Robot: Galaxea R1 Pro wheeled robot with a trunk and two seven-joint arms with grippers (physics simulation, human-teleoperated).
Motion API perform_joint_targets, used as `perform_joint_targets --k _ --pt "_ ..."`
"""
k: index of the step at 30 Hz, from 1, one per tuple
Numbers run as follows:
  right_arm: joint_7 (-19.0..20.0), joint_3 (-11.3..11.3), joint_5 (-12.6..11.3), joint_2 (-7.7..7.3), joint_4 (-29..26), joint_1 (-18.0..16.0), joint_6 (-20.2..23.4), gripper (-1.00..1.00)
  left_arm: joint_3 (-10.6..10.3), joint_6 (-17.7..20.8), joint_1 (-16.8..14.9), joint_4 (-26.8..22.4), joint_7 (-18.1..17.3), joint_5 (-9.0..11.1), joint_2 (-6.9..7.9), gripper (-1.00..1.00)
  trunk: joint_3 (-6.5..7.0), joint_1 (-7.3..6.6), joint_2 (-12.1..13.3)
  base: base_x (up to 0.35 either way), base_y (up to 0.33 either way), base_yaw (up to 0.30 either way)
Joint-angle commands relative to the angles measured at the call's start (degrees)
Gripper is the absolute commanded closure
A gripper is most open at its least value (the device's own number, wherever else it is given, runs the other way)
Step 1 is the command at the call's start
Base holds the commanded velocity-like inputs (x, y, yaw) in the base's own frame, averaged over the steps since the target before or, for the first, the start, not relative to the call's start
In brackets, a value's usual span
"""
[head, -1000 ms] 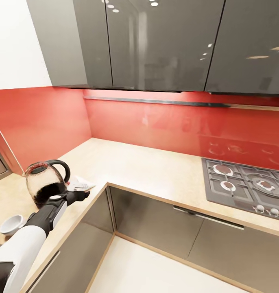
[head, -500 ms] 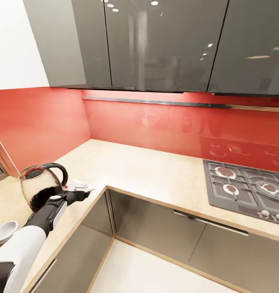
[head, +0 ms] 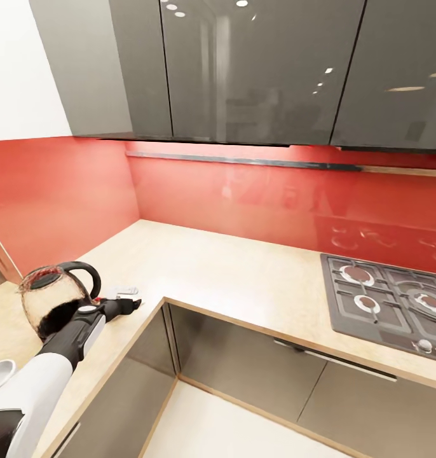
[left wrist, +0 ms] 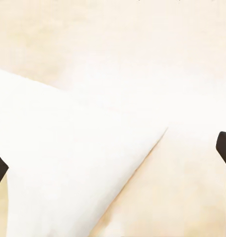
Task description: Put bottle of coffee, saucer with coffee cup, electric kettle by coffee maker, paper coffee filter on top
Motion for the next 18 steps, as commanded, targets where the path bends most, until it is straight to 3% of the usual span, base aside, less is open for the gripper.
perform_joint_targets --k 1,18 --pt "0.0 0.1 0.2 -0.01 0.0 -0.1 -0.2 -1.00 0.0 0.4 0.0 0.0 -0.2 0.0 0.02 -1.00 -0.12 0.03 -0.1 0.004 0.000 0.000" --pt "0.0 0.1 0.2 -0.10 0.1 -0.1 -0.3 -1.00 0.0 0.3 1.2 -0.1 -0.2 0.0 -0.81 -1.00 -0.12 0.03 -0.1 0.035 -0.013 0.000"
